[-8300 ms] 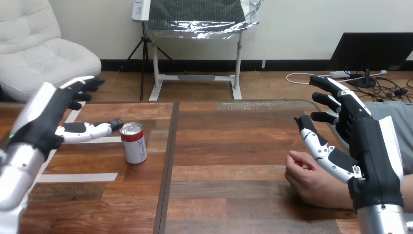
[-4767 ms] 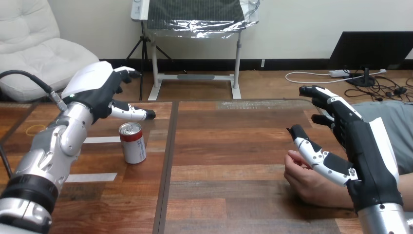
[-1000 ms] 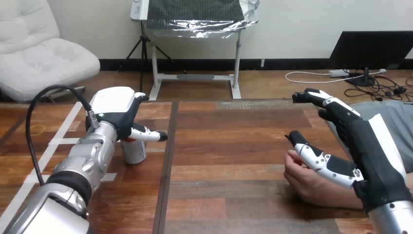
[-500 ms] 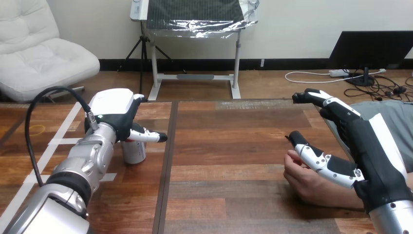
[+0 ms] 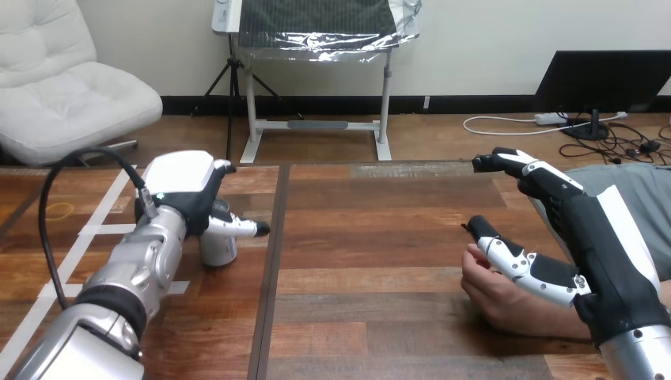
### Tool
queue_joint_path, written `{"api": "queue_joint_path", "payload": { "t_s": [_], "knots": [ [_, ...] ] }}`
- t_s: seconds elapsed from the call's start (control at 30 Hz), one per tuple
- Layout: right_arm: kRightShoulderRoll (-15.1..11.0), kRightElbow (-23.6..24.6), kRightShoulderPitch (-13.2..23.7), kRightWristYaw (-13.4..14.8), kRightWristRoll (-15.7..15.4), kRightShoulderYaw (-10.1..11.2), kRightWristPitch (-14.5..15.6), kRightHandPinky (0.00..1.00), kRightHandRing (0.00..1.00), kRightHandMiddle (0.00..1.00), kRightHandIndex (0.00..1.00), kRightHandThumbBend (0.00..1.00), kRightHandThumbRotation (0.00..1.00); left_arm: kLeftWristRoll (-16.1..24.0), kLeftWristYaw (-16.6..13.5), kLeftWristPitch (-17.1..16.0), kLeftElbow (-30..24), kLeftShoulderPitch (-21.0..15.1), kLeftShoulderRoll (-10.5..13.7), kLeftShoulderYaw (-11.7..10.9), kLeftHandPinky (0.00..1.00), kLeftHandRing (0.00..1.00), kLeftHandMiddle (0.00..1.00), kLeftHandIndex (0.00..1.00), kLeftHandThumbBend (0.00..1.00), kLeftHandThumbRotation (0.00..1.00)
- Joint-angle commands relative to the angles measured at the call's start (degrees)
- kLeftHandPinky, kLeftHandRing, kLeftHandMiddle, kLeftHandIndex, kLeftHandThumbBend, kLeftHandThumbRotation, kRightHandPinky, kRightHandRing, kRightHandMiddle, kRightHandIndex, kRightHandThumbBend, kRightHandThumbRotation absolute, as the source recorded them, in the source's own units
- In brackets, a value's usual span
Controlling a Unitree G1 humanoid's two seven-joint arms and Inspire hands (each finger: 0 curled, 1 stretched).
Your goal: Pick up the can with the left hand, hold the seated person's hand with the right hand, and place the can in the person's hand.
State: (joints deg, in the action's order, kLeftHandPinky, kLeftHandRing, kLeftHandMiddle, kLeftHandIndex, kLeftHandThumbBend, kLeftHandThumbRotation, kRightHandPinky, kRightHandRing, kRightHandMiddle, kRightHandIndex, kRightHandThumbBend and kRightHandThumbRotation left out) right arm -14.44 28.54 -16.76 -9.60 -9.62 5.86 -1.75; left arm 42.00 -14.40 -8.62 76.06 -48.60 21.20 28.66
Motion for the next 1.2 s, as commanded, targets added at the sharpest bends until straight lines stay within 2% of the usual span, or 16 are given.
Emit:
{"api": "queue_joint_path", "payload": {
  "t_s": [0.0, 0.27, 0.4, 0.6, 0.77, 1.07, 1.17],
  "knots": [
    [-1.14, 2.66, 2.29, -0.19, 0.44, 1.27, 0.24, 0.92, 0.91, 0.89, 0.76, 0.44, 0.0, -0.5, -0.77, -0.67, -0.1, 0.23, 0.45, -0.02, 0.85, 0.84, 0.86, 0.87, 0.86, 0.62],
    [-1.34, 2.62, 2.43, -0.4, 0.96, 1.32, 0.36, 0.92, 0.91, 0.89, 0.76, 0.44, 0.0, -1.51, -0.83, -1.52, -0.26, 1.75, 0.46, -0.7, 0.85, 0.84, 0.86, 0.87, 0.86, 0.62],
    [-1.71, 2.52, 2.52, -0.25, 0.54, 1.23, 0.21, 0.92, 0.91, 0.89, 0.76, 0.44, 0.0, -1.67, -1.81, -2.36, -0.54, 2.59, 0.54, -0.76, 0.84, 0.84, 0.85, 0.87, 0.86, 0.61],
    [-2.14, 2.56, 2.53, -0.14, 0.04, 1.12, 0.18, 0.92, 0.91, 0.89, 0.75, 0.44, 0.0, -1.9, -1.72, -3.31, -0.96, 3.44, 0.61, -0.84, 0.83, 0.84, 0.85, 0.87, 0.85, 0.6],
    [-2.3, 2.54, 2.6, -0.17, 0.11, 1.11, 0.13, 0.91, 0.9, 0.88, 0.74, 0.44, 0.0, -2.17, -1.5, -4.28, -1.13, 4.06, 0.67, -1.0, 0.84, 0.84, 0.86, 0.87, 0.85, 0.63],
    [-2.49, 2.55, 2.7, -0.31, 0.16, 1.15, 0.3, 0.9, 0.89, 0.88, 0.74, 0.44, 0.0, -2.74, -3.38, -6.69, -1.93, 5.6, 0.64, -1.31, 0.83, 0.83, 0.85, 0.86, 0.85, 0.61],
    [-2.57, 2.49, 2.73, -0.37, 0.22, 1.21, 0.34, 0.9, 0.89, 0.87, 0.74, 0.44, 0.0, -2.85, -3.0, -6.69, -2.08, 5.77, 0.5, -1.2, 0.83, 0.84, 0.85, 0.86, 0.85, 0.61]
  ]
}}
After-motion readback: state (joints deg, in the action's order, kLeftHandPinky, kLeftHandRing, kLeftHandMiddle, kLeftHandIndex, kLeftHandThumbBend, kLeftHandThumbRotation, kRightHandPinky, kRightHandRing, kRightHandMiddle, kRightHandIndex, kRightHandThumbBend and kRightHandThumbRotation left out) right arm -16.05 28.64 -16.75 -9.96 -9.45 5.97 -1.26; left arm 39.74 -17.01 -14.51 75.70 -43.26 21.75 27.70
